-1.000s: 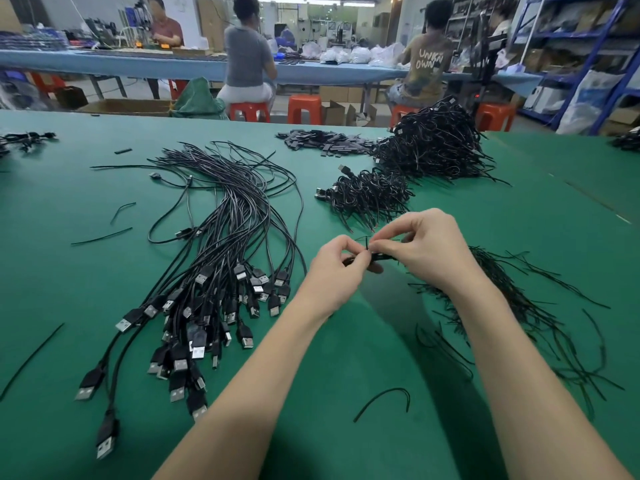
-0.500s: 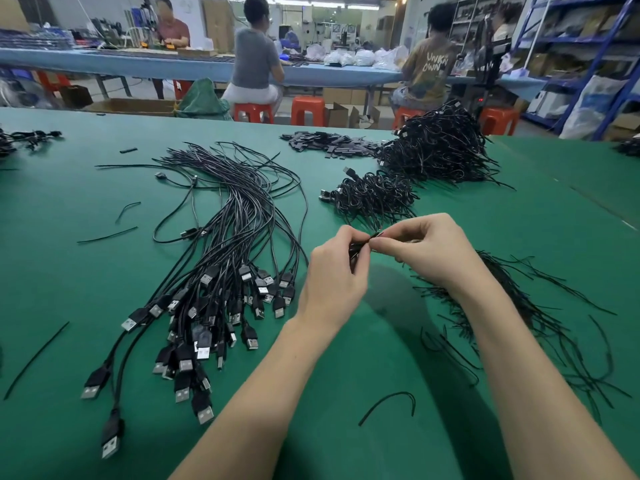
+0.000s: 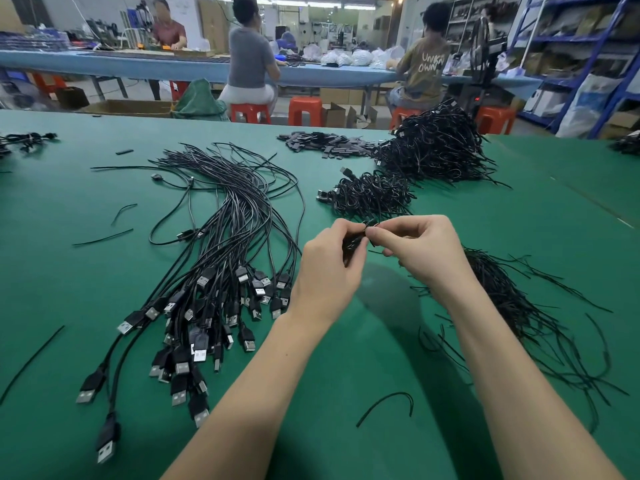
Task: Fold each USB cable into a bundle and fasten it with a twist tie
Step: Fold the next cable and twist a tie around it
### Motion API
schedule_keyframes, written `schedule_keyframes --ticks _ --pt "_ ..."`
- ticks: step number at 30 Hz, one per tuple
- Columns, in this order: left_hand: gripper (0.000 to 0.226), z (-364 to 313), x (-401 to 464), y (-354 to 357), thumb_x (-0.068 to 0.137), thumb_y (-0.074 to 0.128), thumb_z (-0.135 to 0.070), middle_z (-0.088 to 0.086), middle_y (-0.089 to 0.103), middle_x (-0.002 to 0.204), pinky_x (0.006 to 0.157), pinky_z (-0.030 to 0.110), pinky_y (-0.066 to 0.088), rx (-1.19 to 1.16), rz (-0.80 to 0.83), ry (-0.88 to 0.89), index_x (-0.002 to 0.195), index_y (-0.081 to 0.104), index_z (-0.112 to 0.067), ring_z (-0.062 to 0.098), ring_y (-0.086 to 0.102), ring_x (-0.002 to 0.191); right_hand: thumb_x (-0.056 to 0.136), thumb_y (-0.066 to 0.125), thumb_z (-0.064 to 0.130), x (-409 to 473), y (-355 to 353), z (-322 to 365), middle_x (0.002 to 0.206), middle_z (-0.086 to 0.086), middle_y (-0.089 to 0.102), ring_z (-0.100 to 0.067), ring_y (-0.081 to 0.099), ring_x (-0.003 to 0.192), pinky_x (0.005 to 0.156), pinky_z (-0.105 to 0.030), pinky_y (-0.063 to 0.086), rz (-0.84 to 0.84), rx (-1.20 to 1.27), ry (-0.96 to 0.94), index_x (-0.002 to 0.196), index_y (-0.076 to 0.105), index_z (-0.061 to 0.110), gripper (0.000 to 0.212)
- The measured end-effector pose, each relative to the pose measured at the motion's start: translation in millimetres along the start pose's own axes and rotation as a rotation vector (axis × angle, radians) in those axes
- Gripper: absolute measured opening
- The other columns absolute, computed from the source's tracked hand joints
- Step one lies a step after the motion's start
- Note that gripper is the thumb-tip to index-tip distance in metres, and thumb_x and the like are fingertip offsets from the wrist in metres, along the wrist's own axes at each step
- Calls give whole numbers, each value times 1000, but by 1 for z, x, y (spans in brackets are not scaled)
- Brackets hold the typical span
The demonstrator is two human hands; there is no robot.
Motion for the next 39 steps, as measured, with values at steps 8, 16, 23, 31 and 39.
schedule_keyframes --ticks 8,16,23,31,39 --pt "8 10 0 1 91 67 -12 -7 73 80 66 25 55 -276 -132 -259 97 71 -15 6 67 70 85 80 23 -6 3 21 67 18 73 -2 70 64 67 -24 59 -138 -75 -228 78 80 28 9" --pt "11 18 -1 13 96 66 -18 -3 69 74 68 24 56 -634 -68 -585 87 66 -10 10 63 63 90 75 17 -4 6 14 69 13 70 -3 67 65 66 -16 49 -76 -176 -241 81 74 22 11" --pt "8 28 -9 24 90 68 -3 10 65 71 65 24 59 -1253 129 -1140 95 62 -5 17 60 68 90 74 14 -9 12 19 69 15 69 -2 66 65 64 -12 49 -29 -105 -341 81 71 22 13" --pt "26 15 14 2 80 76 5 2 70 86 78 22 53 -644 -10 -333 83 60 -14 11 67 79 76 70 4 -27 59 -22 67 -6 65 -3 57 43 38 -11 45 269 1374 836 78 69 0 4" --pt "23 41 8 3 85 73 -3 4 62 77 62 22 41 -981 -24 -768 82 56 -18 13 54 65 87 75 16 -11 14 25 108 16 66 -10 68 72 62 -21 51 -25 -220 -489 106 68 28 23"
Point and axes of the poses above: each hand's wrist, its own x-axis towards the middle knuckle, its own y-axis out of the palm, z = x × y, the point moved 7 cm from there along x, towards the middle knuckle
